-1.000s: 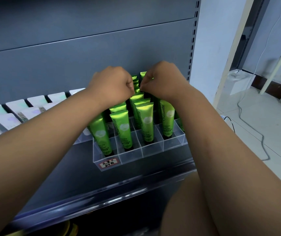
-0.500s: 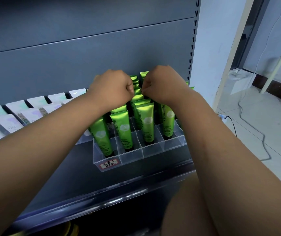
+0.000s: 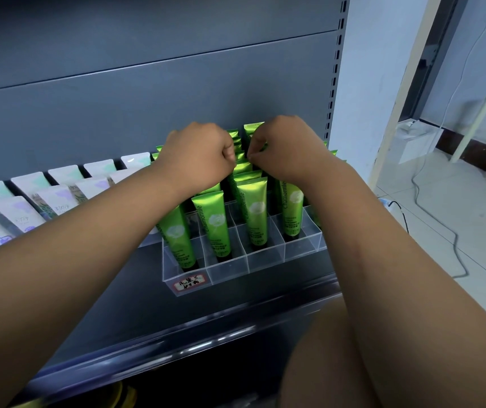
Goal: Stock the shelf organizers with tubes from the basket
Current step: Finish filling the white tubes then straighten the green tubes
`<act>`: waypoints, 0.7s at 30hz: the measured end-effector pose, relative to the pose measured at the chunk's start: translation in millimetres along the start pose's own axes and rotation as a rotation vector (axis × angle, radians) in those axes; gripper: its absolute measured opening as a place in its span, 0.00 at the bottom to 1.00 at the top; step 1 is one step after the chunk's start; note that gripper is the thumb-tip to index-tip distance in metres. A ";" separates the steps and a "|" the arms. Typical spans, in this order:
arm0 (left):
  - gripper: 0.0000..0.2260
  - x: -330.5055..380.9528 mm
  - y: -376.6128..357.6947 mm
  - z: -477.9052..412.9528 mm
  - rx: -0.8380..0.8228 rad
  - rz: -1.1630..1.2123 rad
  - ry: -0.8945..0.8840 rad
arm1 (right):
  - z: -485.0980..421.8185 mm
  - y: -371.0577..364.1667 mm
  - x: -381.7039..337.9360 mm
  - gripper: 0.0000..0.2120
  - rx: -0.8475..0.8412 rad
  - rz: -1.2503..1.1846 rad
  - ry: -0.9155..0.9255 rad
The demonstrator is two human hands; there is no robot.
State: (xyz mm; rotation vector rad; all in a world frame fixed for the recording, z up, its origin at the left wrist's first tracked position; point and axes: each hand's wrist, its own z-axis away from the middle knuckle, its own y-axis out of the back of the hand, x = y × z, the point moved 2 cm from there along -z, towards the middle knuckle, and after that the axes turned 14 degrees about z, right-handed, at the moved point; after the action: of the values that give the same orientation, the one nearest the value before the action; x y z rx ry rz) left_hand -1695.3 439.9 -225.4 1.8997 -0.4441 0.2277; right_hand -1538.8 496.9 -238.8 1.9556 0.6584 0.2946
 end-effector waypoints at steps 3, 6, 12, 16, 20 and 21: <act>0.04 1.1 -0.1 0.1 -0.001 0.001 -0.004 | 0.1 0.8 0.6 0.10 -0.005 0.003 0.006; 0.04 -0.1 -0.3 0.0 -0.005 0.012 -0.002 | 0.4 0.7 0.6 0.10 -0.004 0.009 0.013; 0.03 -3.8 -0.7 1.6 -0.032 0.094 -0.022 | 1.4 0.3 2.6 0.13 0.003 0.019 0.013; 0.06 -2.7 1.5 4.1 -0.019 0.119 -0.027 | 2.1 -0.9 2.7 0.13 0.000 0.020 0.024; 0.09 -6.2 5.2 3.8 0.058 0.136 -0.033 | 1.0 0.7 5.3 0.10 0.014 -0.031 -0.014; 0.08 -8.6 6.6 2.6 0.082 0.131 -0.032 | 0.8 1.4 5.7 0.10 0.025 -0.043 -0.027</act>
State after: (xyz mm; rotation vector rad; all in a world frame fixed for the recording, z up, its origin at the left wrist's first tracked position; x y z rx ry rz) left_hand -1706.0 437.1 -223.9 1.9589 -0.5893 0.3060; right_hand -1533.2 499.0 -238.3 1.9630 0.6883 0.2349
